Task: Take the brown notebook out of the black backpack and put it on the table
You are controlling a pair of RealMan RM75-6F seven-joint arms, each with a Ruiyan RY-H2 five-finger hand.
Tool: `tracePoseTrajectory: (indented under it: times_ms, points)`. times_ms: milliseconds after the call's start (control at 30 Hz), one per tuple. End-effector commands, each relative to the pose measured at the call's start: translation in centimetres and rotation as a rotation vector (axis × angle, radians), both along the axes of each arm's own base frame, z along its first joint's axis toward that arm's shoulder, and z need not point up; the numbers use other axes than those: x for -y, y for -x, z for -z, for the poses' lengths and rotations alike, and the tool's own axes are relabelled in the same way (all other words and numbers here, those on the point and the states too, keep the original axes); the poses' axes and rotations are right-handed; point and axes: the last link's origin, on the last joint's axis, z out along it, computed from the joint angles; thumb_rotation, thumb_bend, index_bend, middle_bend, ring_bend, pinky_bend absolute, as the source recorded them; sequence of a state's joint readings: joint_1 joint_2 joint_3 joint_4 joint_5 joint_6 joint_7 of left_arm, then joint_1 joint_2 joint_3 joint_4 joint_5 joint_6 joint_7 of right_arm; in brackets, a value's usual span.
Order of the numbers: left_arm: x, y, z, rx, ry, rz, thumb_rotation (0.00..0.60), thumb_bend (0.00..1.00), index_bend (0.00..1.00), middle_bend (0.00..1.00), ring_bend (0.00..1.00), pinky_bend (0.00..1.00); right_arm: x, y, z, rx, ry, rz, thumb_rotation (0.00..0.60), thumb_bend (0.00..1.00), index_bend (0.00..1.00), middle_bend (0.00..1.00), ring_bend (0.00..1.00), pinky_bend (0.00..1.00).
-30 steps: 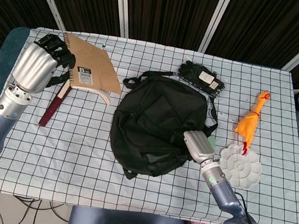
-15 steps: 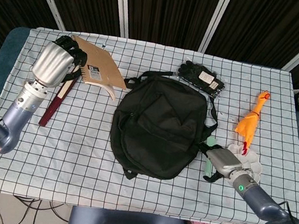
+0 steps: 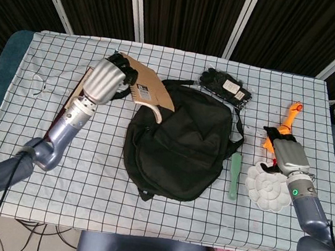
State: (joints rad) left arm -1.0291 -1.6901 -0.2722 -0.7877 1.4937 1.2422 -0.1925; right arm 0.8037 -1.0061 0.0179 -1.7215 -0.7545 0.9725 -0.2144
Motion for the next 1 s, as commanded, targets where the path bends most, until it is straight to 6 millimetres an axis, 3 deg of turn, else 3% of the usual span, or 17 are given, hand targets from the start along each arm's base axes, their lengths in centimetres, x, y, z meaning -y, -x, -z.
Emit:
tracePoseTrajectory:
  times_ms: [33, 200, 433, 500, 767, 900, 1000]
  points:
    - [0.1, -1.9, 3.9, 0.074, 0.095, 0.032, 0.600, 0.46, 0.63, 0.66, 0.41, 0.39, -0.4, -0.1, 0.1, 0.028, 0.133, -0.078, 0.600, 0.22, 0.00, 0.04, 0.14, 0.09]
    - [2.3, 0.0, 6.5, 0.058, 0.173, 0.108, 0.600, 0.46, 0.62, 0.65, 0.40, 0.38, -1.0, 0.0, -0.6, 0.053, 0.186, -0.086, 0.600, 0.21, 0.00, 0.04, 0.14, 0.09]
    - [4.7, 4.3, 7.1, 0.013, 0.229, 0.138, 0.600, 0.45, 0.61, 0.64, 0.39, 0.36, -1.4, 0.0, -0.8, 0.068, 0.194, -0.092, 0.600, 0.20, 0.01, 0.04, 0.14, 0.09]
    - [5.5, 6.6, 7.1, -0.030, 0.268, 0.123, 0.600, 0.42, 0.58, 0.62, 0.37, 0.33, -1.6, -0.1, -0.8, 0.076, 0.196, -0.095, 0.600, 0.20, 0.01, 0.04, 0.14, 0.09]
    - [7.9, 14.4, 4.2, -0.191, 0.312, 0.040, 0.600, 0.21, 0.45, 0.41, 0.18, 0.11, -1.9, -0.2, -0.8, 0.073, 0.192, -0.098, 0.600, 0.20, 0.06, 0.04, 0.13, 0.09]
    - [8.0, 16.8, 2.2, -0.229, 0.309, -0.026, 0.600, 0.11, 0.35, 0.28, 0.08, 0.01, -1.9, -0.4, -0.6, 0.073, 0.189, -0.097, 0.600, 0.20, 0.06, 0.04, 0.12, 0.09]
    - [8.2, 18.4, 0.8, -0.268, 0.324, -0.096, 0.600, 0.03, 0.29, 0.22, 0.03, 0.00, -1.7, -0.6, -0.4, 0.072, 0.186, -0.099, 0.600, 0.20, 0.06, 0.04, 0.12, 0.09]
